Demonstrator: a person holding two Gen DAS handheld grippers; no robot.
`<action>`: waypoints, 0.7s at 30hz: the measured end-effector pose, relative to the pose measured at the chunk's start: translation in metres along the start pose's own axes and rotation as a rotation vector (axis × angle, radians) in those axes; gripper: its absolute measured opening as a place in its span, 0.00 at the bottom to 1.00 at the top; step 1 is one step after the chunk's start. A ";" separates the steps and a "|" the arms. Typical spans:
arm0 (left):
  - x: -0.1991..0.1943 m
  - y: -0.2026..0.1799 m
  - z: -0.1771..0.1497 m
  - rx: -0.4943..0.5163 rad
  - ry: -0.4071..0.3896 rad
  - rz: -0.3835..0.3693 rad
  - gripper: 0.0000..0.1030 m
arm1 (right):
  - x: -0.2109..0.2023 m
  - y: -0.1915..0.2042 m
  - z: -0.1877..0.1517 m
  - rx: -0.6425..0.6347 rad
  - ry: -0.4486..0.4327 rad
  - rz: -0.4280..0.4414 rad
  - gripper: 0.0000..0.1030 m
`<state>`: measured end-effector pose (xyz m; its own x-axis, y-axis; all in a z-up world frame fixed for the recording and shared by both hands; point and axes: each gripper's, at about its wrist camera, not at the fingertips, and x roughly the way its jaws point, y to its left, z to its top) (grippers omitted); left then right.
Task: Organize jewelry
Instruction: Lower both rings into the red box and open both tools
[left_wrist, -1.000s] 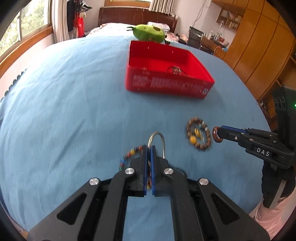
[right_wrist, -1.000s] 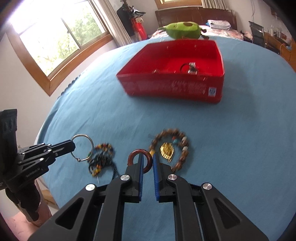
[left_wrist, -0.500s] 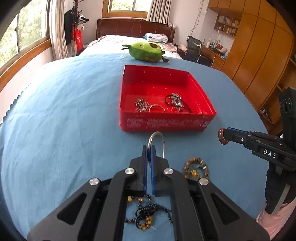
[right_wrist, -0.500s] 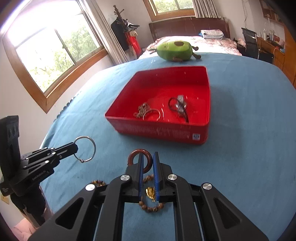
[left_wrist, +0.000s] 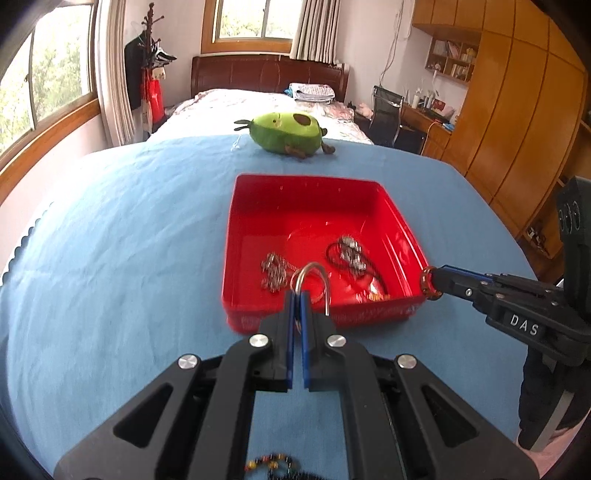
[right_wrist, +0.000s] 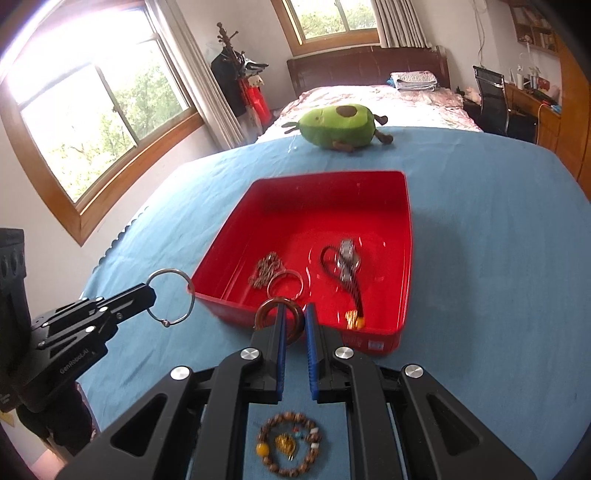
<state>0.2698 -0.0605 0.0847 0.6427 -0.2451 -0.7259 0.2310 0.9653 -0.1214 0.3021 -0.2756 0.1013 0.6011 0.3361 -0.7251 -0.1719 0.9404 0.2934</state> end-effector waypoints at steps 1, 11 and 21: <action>0.005 0.000 0.006 -0.001 0.000 -0.002 0.01 | 0.003 -0.001 0.004 0.000 -0.003 -0.008 0.09; 0.055 0.001 0.031 0.007 0.025 -0.011 0.01 | 0.042 -0.020 0.027 0.029 0.009 -0.028 0.09; 0.103 0.004 0.040 0.025 0.071 0.027 0.01 | 0.083 -0.043 0.031 0.065 0.082 -0.078 0.09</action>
<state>0.3661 -0.0853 0.0362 0.5957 -0.2116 -0.7749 0.2334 0.9686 -0.0851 0.3835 -0.2897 0.0473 0.5439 0.2679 -0.7952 -0.0750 0.9594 0.2719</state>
